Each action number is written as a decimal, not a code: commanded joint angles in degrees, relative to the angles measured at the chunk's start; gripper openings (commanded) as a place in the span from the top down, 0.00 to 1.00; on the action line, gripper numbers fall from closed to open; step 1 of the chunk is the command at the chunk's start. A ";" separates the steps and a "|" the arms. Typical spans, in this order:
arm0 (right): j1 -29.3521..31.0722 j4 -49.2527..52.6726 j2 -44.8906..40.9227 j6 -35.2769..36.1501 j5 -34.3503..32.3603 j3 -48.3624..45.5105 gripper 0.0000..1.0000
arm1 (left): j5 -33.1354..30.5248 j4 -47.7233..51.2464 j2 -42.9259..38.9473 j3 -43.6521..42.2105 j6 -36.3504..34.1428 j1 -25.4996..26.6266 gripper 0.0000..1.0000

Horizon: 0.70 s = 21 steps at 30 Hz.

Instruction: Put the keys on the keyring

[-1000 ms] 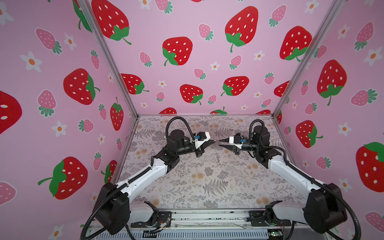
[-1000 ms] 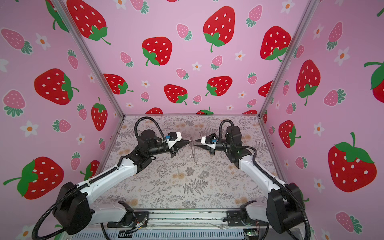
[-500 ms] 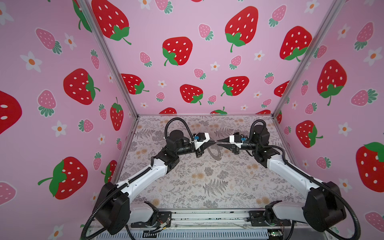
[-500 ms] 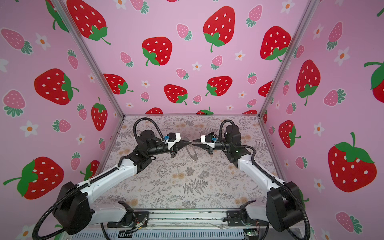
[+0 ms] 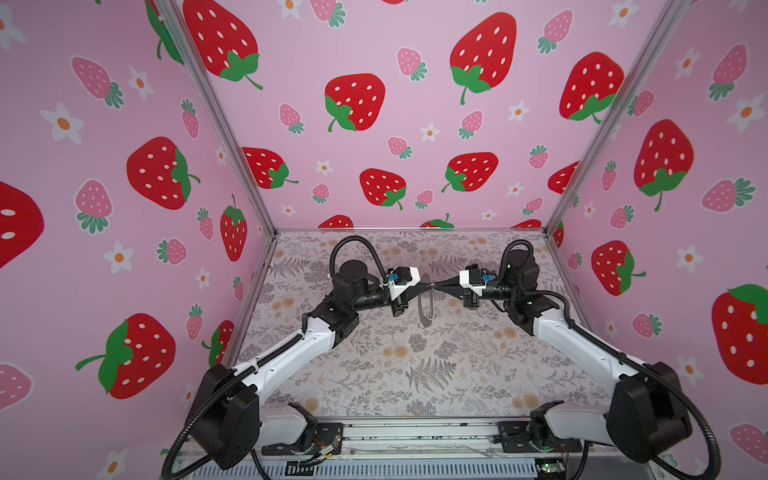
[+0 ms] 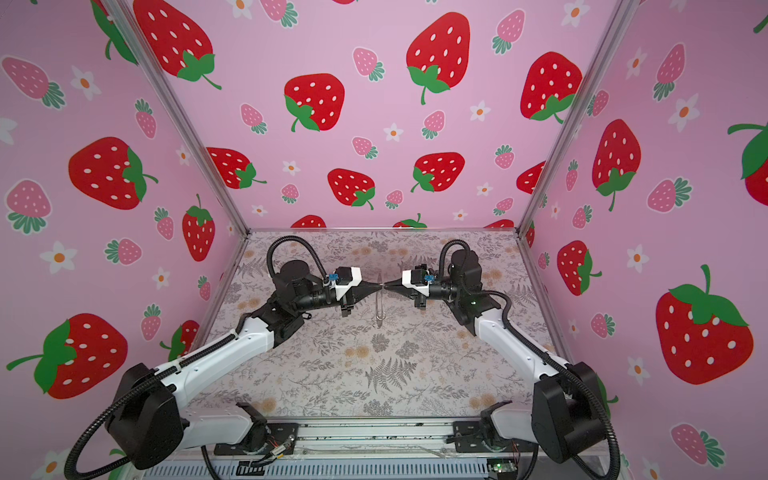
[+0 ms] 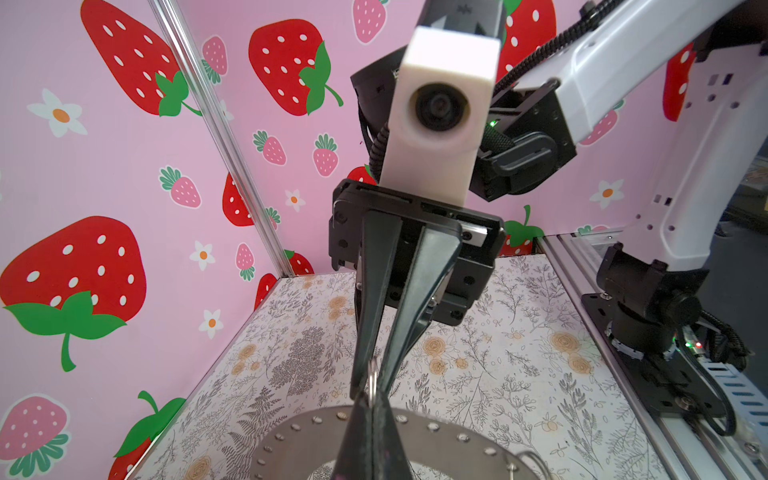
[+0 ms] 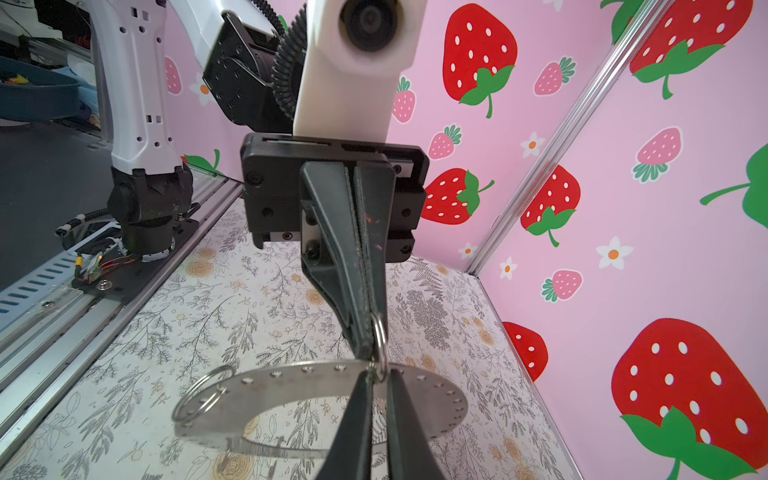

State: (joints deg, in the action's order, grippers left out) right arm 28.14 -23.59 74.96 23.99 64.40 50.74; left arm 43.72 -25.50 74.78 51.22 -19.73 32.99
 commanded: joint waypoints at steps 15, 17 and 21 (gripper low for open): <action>0.42 -0.03 2.02 -2.72 3.45 2.60 0.97 | 1.91 6.94 0.74 3.04 -4.76 0.23 0.82; 0.46 1.22 2.06 -2.21 2.82 2.43 0.98 | 0.40 10.03 0.14 3.82 -5.76 -0.24 0.75; 0.42 8.22 2.27 1.65 0.71 3.99 0.99 | -1.76 17.91 -1.35 5.77 -9.22 -1.30 0.66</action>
State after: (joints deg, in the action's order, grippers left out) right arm 28.14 -19.86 76.99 22.96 65.39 51.70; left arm 43.22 -15.07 74.98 53.49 -24.91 32.45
